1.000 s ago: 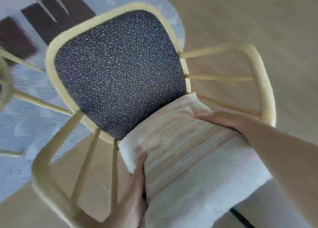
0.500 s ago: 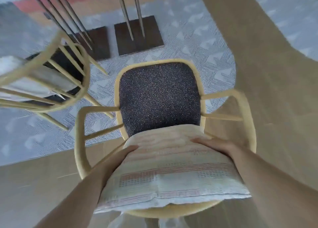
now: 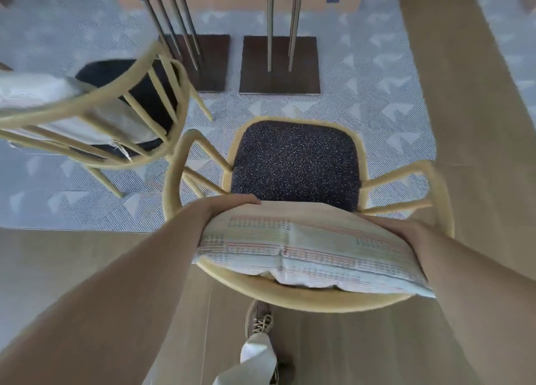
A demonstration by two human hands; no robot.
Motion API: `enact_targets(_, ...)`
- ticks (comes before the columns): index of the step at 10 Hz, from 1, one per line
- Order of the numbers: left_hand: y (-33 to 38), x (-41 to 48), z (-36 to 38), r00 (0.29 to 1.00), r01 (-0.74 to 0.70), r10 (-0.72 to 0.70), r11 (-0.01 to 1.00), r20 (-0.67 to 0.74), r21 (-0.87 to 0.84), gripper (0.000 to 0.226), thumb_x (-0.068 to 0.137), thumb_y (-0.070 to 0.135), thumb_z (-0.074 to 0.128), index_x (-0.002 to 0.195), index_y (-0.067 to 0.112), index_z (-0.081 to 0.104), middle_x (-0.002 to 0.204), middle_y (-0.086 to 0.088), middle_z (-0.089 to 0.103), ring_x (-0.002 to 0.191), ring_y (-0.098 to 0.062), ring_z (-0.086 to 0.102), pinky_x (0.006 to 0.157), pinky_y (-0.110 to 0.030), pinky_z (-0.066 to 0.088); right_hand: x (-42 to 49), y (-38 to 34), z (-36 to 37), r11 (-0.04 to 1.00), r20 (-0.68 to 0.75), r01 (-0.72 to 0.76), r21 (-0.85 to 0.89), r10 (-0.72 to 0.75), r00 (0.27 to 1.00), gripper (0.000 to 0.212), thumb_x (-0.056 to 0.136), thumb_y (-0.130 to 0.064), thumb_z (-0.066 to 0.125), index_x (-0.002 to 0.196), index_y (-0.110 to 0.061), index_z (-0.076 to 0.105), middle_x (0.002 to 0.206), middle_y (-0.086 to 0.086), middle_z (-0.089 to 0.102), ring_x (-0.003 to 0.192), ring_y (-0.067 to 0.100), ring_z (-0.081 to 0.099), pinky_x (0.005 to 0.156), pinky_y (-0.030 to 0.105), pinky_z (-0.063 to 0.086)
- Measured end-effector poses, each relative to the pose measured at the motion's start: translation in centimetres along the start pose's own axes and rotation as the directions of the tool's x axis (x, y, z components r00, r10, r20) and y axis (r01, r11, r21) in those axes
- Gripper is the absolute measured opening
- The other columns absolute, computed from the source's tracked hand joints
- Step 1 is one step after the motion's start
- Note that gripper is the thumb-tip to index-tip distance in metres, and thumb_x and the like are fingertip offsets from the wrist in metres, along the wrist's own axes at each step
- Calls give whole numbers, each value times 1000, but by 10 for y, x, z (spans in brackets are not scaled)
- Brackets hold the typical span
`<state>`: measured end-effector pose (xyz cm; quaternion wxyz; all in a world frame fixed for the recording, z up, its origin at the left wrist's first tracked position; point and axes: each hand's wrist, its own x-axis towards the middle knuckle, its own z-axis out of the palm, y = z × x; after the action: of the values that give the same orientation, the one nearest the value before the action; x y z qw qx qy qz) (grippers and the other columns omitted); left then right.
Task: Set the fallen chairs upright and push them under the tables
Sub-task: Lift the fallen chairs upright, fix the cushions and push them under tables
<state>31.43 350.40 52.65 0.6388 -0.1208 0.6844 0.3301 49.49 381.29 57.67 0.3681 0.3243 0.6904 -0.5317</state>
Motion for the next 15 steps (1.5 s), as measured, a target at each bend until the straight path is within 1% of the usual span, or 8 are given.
enact_targets(2,26,26,5,986,-154,165,952,-20,264,38,106,46,54,134,23,64,117,-2,73,95,-12,73,80,-24,56,25,-16,-17,987,17,-5,-160,7,1000,61,106,-35,59,49,-18,75,38,-10,60,49,-13,65,56,-1,43)
enact_targets(3,26,30,6,968,-192,241,883,-64,427,45,105,52,54,143,30,60,152,0,54,125,-16,58,105,-29,42,50,-35,-22,960,18,-227,-163,233,972,33,90,-41,71,90,-8,76,47,-2,67,42,-7,63,46,4,46)
enact_targets(4,35,14,12,962,-147,253,803,-106,578,51,97,68,56,141,43,61,153,5,54,134,-22,53,118,-43,32,60,-41,-23,940,37,-270,-211,283,958,90,65,-77,65,133,-16,67,128,7,71,112,19,70,107,34,50)
enact_targets(6,51,-39,69,880,-265,470,618,-77,740,45,103,66,47,140,45,63,143,11,64,131,-20,58,118,-48,37,45,-58,1,777,-57,-29,-629,-9,998,80,93,-83,42,134,-19,68,139,10,66,121,30,65,110,46,48)
enact_targets(8,-37,-110,136,344,-448,930,283,-129,848,43,81,69,68,105,33,75,105,17,64,97,-9,56,90,-29,44,-44,-29,58,502,-29,460,-732,-698,716,70,91,-72,54,138,-21,65,130,7,66,120,25,61,101,45,52)
enact_targets(9,-84,-113,145,543,-165,835,209,-88,964,73,76,83,59,132,37,67,137,11,64,130,-17,55,115,-44,38,-75,7,94,295,-35,429,-853,-854,519,63,94,-73,48,118,-19,70,110,0,70,102,20,64,90,37,53)
enact_targets(10,-88,-97,147,629,10,759,204,-165,979,65,87,72,61,141,36,59,141,7,63,138,-21,55,121,-41,31,-71,30,118,210,25,236,-949,-693,721,69,91,-77,50,133,-23,61,125,2,69,113,25,66,100,41,49)
enact_targets(15,-29,-62,119,658,85,749,29,-78,996,30,97,39,54,110,23,76,101,1,77,96,-26,73,89,-39,56,-22,-17,96,8,70,96,-995,-625,778,34,100,-40,49,109,-19,75,99,7,79,86,30,77,74,38,57)
